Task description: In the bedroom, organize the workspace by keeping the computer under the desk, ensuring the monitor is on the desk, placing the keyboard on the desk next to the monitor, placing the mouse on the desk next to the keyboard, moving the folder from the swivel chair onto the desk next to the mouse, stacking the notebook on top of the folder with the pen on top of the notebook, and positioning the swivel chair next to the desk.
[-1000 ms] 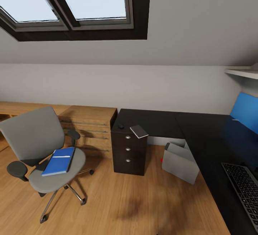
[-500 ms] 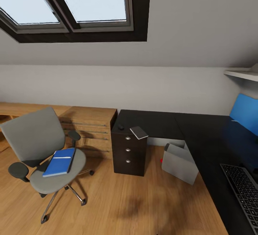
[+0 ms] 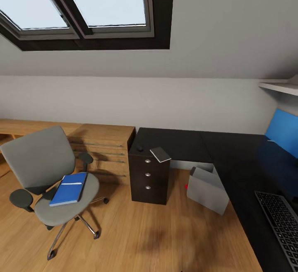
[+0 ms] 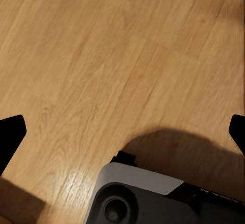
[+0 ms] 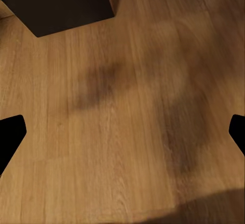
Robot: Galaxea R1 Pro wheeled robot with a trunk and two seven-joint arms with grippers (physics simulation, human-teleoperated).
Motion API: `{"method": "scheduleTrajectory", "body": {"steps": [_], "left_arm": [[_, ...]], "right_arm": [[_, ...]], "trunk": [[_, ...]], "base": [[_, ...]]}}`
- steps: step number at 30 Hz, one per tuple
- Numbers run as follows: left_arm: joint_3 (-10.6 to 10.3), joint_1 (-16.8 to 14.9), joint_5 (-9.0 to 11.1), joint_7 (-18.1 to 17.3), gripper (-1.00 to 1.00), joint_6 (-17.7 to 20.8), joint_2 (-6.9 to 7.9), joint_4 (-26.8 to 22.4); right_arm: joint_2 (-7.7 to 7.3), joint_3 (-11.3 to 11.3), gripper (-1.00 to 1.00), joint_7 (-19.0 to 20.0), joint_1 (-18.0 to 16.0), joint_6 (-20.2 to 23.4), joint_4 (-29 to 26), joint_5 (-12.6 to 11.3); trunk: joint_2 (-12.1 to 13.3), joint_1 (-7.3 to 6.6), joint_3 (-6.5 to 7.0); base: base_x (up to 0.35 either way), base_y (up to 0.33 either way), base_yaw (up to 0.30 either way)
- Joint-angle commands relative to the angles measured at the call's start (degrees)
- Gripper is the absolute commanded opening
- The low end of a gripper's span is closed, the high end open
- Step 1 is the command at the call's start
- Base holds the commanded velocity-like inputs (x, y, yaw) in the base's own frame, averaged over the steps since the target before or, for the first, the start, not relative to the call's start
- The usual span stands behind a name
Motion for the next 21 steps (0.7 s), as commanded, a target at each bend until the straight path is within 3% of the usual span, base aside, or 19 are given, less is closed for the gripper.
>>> {"method": "scheduleTrajectory", "body": {"steps": [1,21], "left_arm": [[-0.31,-0.01,0.64,0.35,1.00,-0.34,0.07,-0.05],[-0.29,-0.01,0.79,0.35,1.00,-0.49,0.06,0.06]], "right_arm": [[-0.02,0.48,1.00,-0.09,-0.04,-0.24,0.04,-0.57],[0.24,0.48,1.00,0.14,-0.04,-2.37,0.04,-0.68]], "trunk": [[-0.05,0.03,-0.07],[-0.05,0.03,-0.07]], "base": [[0.204,0.000,0.000],[0.311,0.000,0.000]]}}
